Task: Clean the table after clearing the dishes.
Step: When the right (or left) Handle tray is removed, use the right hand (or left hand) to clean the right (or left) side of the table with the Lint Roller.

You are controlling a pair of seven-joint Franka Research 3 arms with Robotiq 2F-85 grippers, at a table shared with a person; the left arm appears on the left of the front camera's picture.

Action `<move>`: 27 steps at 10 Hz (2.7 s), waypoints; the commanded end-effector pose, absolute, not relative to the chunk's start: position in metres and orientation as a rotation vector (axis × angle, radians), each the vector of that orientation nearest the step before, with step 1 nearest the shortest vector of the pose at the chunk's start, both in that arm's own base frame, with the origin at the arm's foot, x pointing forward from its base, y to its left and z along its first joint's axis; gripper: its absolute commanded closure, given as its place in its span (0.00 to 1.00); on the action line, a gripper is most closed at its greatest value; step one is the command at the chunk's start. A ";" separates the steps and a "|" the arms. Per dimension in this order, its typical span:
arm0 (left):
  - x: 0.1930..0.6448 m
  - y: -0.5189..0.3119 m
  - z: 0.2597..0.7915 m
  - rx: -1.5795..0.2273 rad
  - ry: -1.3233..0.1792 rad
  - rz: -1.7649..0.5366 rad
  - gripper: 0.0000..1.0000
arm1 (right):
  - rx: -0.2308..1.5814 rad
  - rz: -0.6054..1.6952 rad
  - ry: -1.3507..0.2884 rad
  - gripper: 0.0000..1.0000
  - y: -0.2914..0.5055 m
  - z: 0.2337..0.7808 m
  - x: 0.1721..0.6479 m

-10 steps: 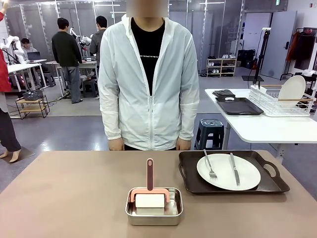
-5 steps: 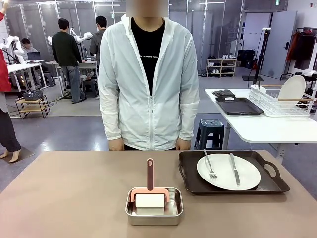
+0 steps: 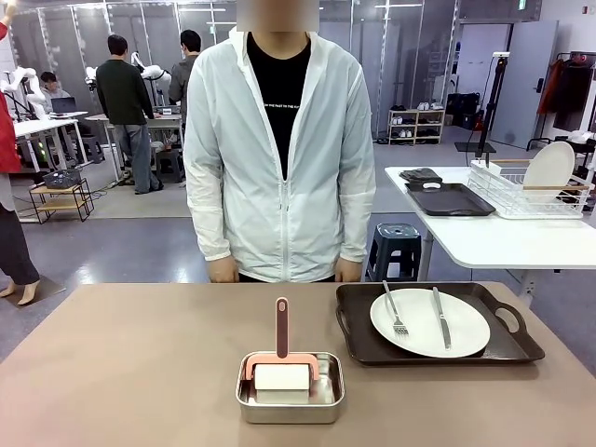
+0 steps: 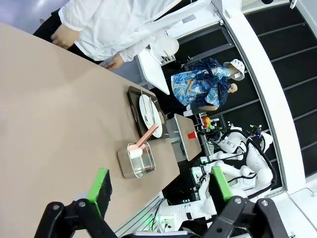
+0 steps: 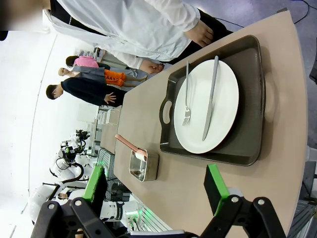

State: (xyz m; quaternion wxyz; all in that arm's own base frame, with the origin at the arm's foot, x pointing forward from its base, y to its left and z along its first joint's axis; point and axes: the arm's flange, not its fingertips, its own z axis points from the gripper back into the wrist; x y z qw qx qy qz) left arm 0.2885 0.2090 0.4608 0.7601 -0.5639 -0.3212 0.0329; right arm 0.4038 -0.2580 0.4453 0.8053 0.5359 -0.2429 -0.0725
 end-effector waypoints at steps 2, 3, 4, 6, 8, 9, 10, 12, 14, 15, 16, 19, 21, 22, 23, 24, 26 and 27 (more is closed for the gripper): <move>0.287 0.210 0.462 -1.240 -0.699 0.079 0.00 | 1.148 -0.151 -0.522 0.00 -0.257 0.447 0.402; 0.287 0.210 0.462 -1.240 -0.699 0.079 0.00 | 1.148 -0.151 -0.522 0.00 -0.257 0.447 0.402; 0.287 0.210 0.462 -1.240 -0.699 0.079 0.00 | 1.148 -0.151 -0.522 0.00 -0.257 0.447 0.402; 0.287 0.210 0.462 -1.240 -0.699 0.079 0.00 | 1.148 -0.151 -0.522 0.00 -0.257 0.447 0.402; 0.287 0.210 0.462 -1.240 -0.699 0.079 0.00 | 1.148 -0.151 -0.522 0.00 -0.257 0.447 0.402; 0.287 0.210 0.462 -1.240 -0.699 0.079 0.00 | 1.148 -0.151 -0.522 0.00 -0.257 0.447 0.402; 0.287 0.210 0.462 -1.240 -0.699 0.079 0.00 | 1.148 -0.151 -0.522 0.00 -0.257 0.447 0.402; 0.287 0.210 0.462 -1.240 -0.699 0.079 0.00 | 1.148 -0.151 -0.522 0.00 -0.257 0.447 0.402; 0.287 0.210 0.462 -1.240 -0.699 0.079 0.00 | 1.148 -0.151 -0.522 0.00 -0.257 0.447 0.402; 0.287 0.210 0.462 -1.240 -0.699 0.079 0.00 | 1.148 -0.151 -0.522 0.00 -0.257 0.447 0.402; 0.287 0.210 0.462 -1.240 -0.699 0.079 0.00 | 1.148 -0.151 -0.522 0.00 -0.257 0.447 0.402; 0.287 0.210 0.462 -1.240 -0.699 0.079 0.00 | 1.148 -0.151 -0.522 0.00 -0.257 0.447 0.402; 0.287 0.210 0.462 -1.240 -0.699 0.079 0.00 | 1.148 -0.151 -0.522 0.00 -0.257 0.447 0.402; 0.287 0.210 0.462 -1.240 -0.699 0.079 0.00 | 1.148 -0.151 -0.522 0.00 -0.257 0.447 0.402; 0.287 0.210 0.462 -1.240 -0.699 0.079 0.00 | 1.148 -0.151 -0.522 0.00 -0.257 0.447 0.402; 0.287 0.210 0.462 -1.240 -0.699 0.079 0.00 | 1.148 -0.151 -0.522 0.00 -0.257 0.447 0.402; 0.287 0.210 0.462 -1.240 -0.699 0.079 0.00 | 1.148 -0.151 -0.522 0.00 -0.257 0.447 0.402; 0.287 0.210 0.462 -1.240 -0.699 0.079 0.00 | 1.148 -0.151 -0.522 0.00 -0.257 0.447 0.402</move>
